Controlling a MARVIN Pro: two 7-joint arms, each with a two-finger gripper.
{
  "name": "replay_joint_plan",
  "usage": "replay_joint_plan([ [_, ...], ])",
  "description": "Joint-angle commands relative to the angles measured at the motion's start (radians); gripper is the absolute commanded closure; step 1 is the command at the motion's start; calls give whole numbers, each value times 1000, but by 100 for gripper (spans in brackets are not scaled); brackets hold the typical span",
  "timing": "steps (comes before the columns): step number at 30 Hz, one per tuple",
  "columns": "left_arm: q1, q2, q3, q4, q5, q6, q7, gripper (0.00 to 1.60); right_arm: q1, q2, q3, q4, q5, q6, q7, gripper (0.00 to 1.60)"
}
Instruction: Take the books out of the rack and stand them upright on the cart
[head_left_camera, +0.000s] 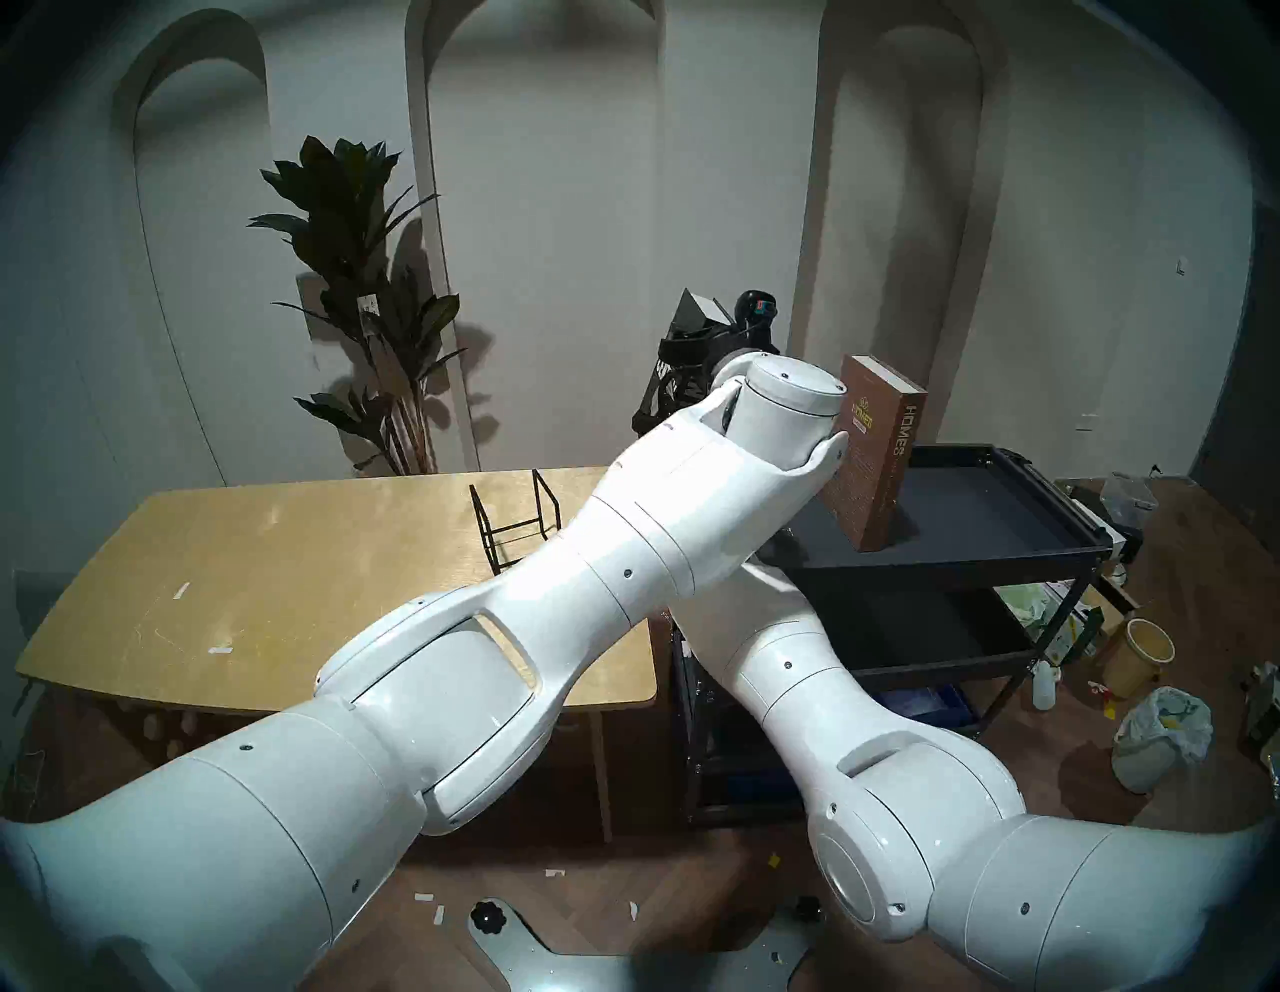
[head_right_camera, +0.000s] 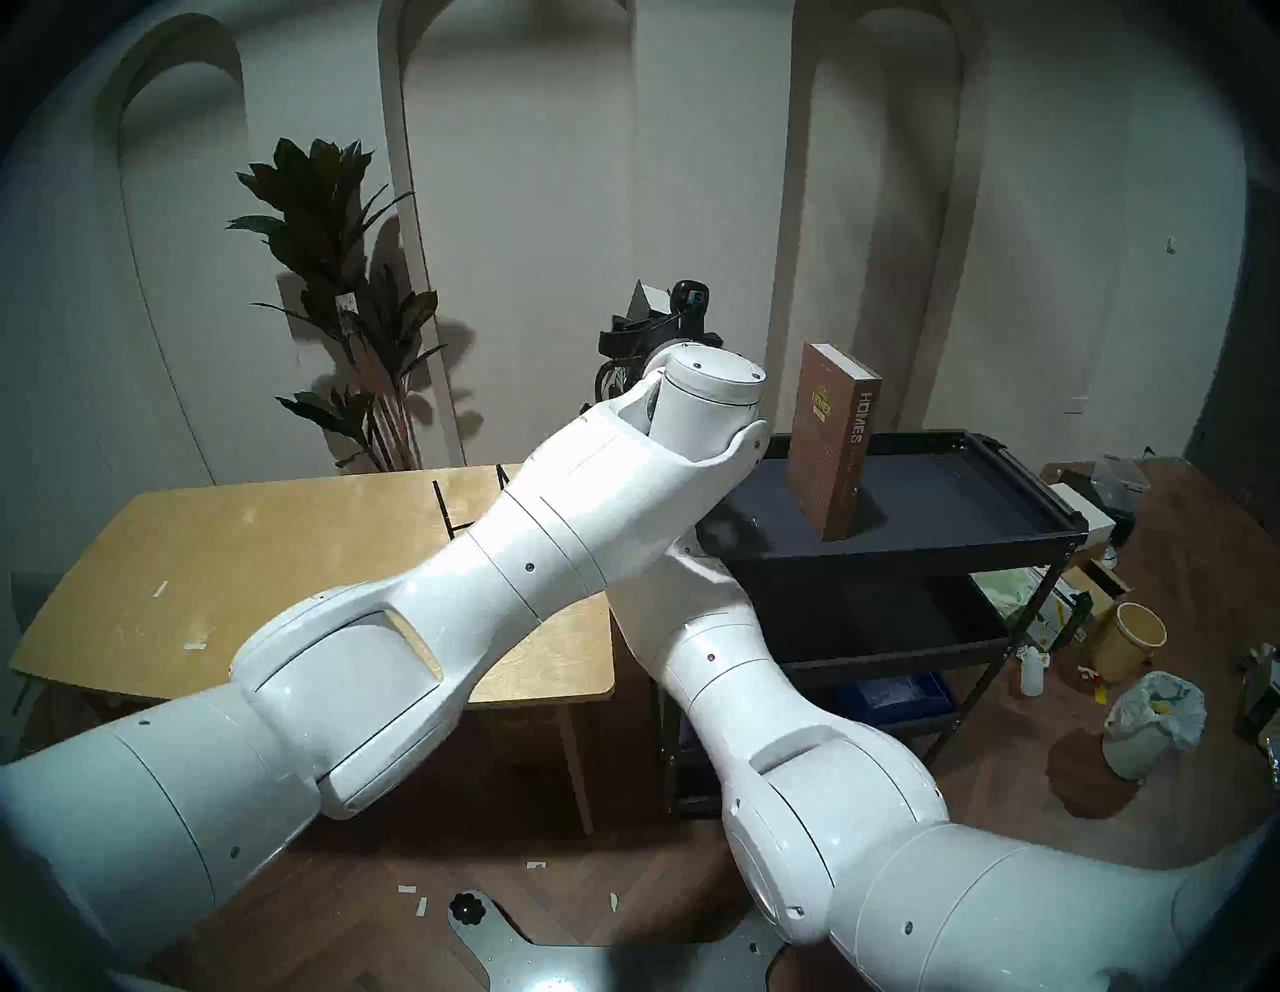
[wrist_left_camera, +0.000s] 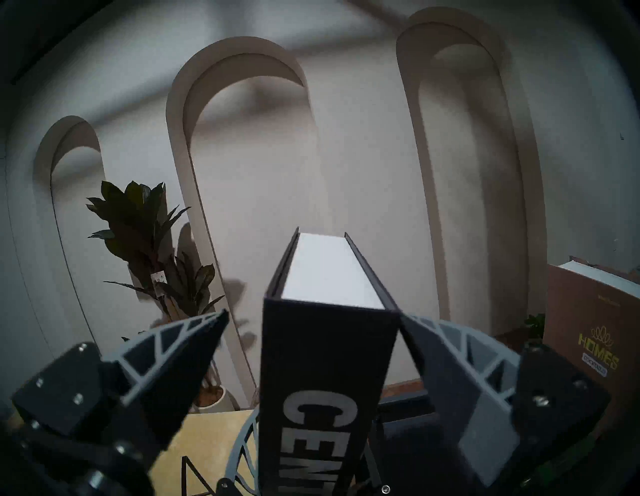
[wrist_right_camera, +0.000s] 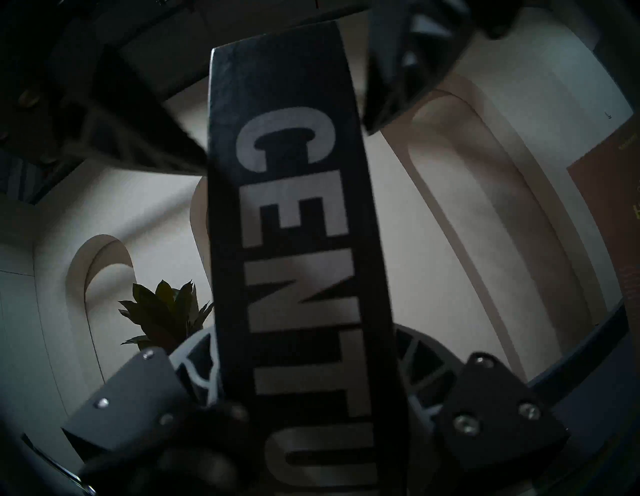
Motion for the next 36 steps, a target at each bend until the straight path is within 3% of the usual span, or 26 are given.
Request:
replay_joint_plan([
  [1,-57,13,32,-107,34,-33,-17,0,65,-19,-2,0,-14,25,-37,160],
  [7,-91,19,45,-186,54,-44,-41,0,84,-25,-5,20,-20,51,-69,160],
  [12,-120,41,21,-243,49,-46,-60,0,90,-21,-11,29,-28,68,-80,160],
  [20,-156,159,-102,-367,39,-35,-80,0,111,-2,-26,29,-53,100,-98,160],
  [22,-150,194,-174,-392,36,-34,-72,0,119,9,-31,27,-64,112,-101,160],
  [29,-140,276,-291,-366,37,-33,-40,0,143,49,-41,19,-92,140,-107,160],
  [36,-69,362,-416,-279,28,-19,-25,0,154,93,-37,19,-108,164,-109,160],
])
